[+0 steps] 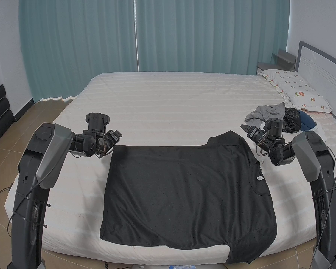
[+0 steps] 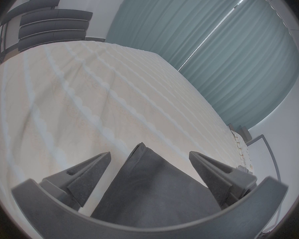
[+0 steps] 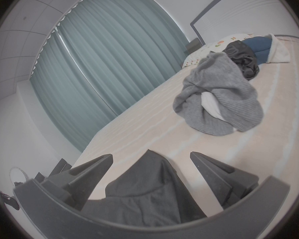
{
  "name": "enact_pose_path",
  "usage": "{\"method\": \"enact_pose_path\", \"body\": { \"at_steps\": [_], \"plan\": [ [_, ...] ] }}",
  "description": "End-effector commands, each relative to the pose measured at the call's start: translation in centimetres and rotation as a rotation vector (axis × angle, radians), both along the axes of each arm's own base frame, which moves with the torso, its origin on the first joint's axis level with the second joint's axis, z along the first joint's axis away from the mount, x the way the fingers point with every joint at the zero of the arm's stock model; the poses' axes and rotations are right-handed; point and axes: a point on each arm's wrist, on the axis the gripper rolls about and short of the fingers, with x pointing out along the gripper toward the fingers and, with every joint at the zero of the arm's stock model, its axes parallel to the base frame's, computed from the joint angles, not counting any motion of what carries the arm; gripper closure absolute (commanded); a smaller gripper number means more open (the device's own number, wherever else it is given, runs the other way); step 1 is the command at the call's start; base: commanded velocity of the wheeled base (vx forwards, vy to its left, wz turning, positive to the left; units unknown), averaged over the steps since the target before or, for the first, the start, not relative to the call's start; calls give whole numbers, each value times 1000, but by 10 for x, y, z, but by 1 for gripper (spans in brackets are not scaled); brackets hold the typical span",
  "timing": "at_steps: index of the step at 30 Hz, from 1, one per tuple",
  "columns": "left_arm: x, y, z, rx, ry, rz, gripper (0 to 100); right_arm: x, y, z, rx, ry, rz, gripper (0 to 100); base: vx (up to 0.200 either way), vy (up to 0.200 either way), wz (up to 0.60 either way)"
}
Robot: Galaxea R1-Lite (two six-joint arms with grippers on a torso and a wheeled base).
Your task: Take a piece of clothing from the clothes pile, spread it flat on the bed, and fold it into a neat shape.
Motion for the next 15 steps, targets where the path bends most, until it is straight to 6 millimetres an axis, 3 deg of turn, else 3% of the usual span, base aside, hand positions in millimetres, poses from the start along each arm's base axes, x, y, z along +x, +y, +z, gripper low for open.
{"method": "enact_pose_path", "body": {
  "at_steps": [1, 4, 9, 11, 12, 14, 15],
  "plan": [
    [-83, 9, 85, -87, 14, -100, 0, -109, -5, 93, 30, 39, 24, 0, 0, 0, 0],
    [-114, 10, 93, -111, 32, -137, 0, -155, 4, 102, 31, 92, 44, 0, 0, 0, 0],
    [-164, 9, 83, -121, 47, -150, 0, -228, 24, 100, 17, 198, 88, 0, 0, 0, 0],
    [-184, 5, 82, -138, 45, -155, 0, -249, 33, 92, 11, 243, 114, 0, 0, 0, 0],
    [-184, 5, 82, -138, 45, -155, 0, -249, 33, 92, 11, 243, 114, 0, 0, 0, 0],
    [-215, -3, 81, -154, 52, -182, 0, -276, 41, 82, 49, 313, 112, 0, 0, 0, 0],
    [-218, -4, 81, -154, 52, -185, 0, -278, 41, 81, 55, 318, 113, 0, 0, 0, 0]
  ]
}}
